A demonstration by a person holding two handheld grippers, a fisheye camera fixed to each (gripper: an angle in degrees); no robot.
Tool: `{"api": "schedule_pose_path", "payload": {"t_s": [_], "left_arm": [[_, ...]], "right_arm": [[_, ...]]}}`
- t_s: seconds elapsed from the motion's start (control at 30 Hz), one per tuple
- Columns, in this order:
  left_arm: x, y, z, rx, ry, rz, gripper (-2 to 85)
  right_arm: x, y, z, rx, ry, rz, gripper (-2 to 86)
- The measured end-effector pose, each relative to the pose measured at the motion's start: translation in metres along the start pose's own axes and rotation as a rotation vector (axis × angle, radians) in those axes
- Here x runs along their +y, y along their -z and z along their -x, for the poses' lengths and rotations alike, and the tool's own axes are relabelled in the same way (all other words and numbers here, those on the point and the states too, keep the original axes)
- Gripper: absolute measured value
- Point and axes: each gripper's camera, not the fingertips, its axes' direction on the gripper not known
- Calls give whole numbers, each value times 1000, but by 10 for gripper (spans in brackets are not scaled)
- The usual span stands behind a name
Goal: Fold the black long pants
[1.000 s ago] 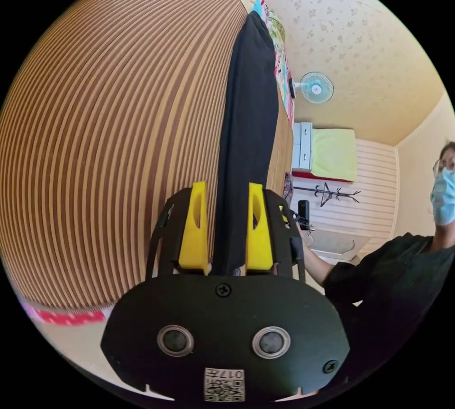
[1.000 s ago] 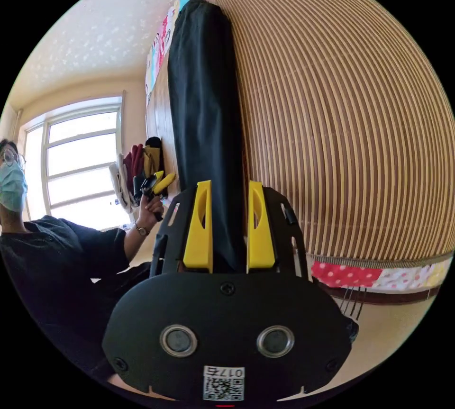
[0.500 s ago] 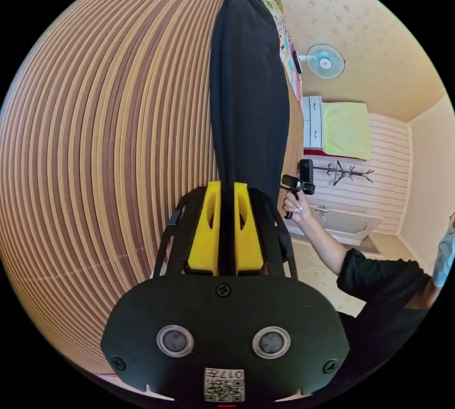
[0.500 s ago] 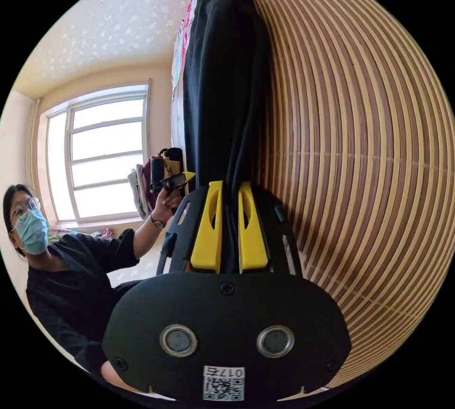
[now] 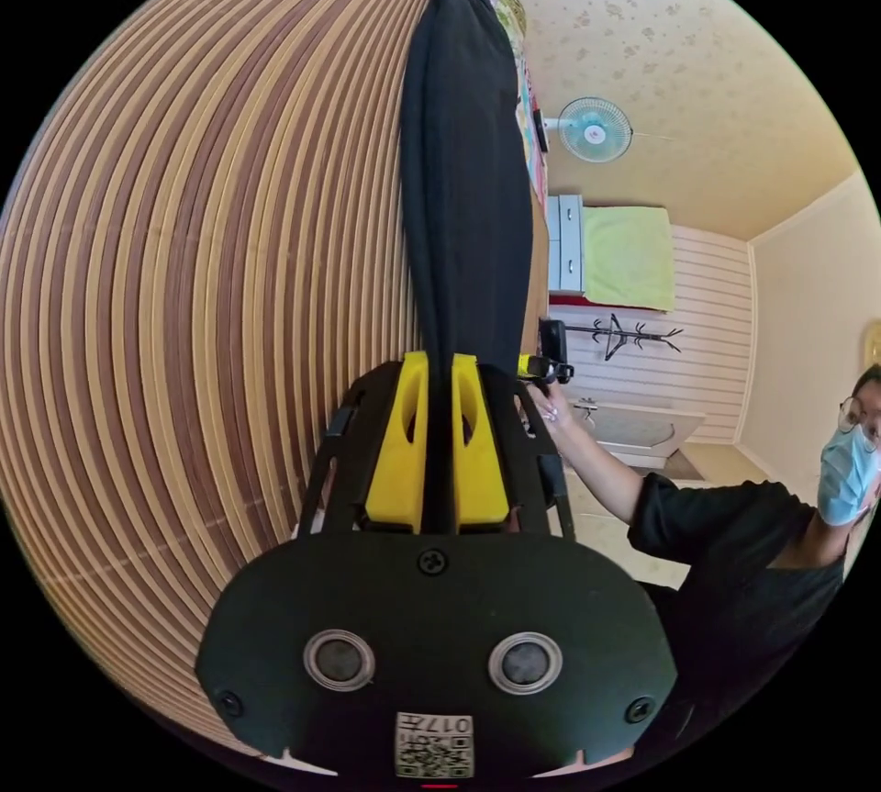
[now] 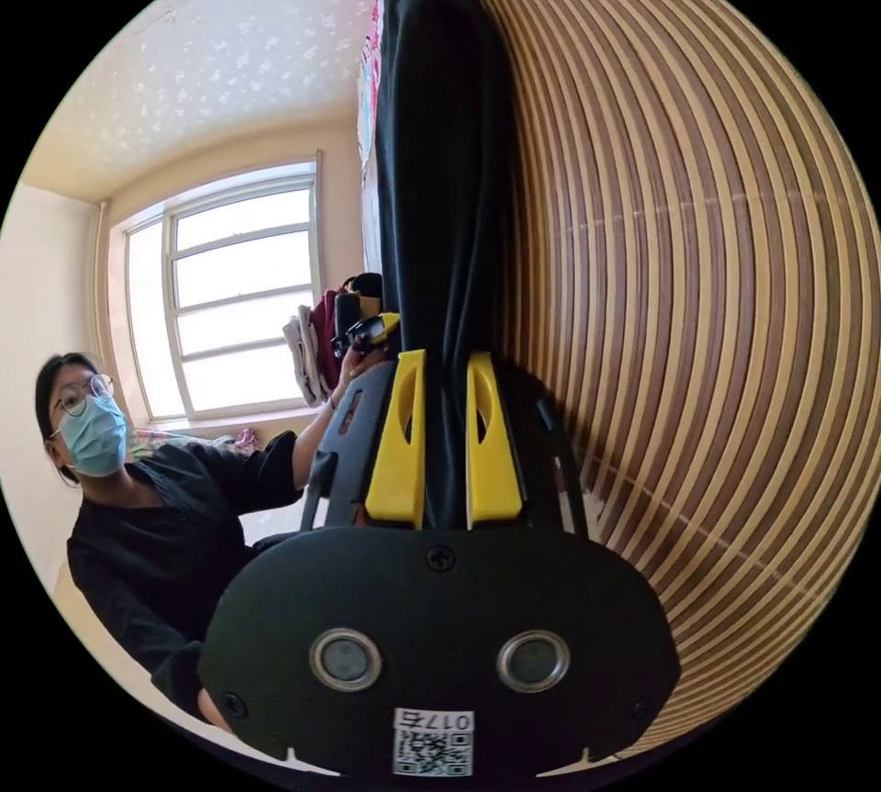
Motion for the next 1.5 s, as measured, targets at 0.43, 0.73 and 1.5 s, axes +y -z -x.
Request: {"api": "schedule_pose_path", "payload": {"t_s": [0.43,0.73,1.5], "left_arm": [[88,26,-47,225,-46,-115,38],[176,129,-249,345,-435,-221,36],[-8,146,-392,17,-425,-302,39]], "right_arm": [[98,34,78,-234,53,-94,27],[201,96,314,-265,543,-117,18],[25,79,427,218,566,-328,13]]}}
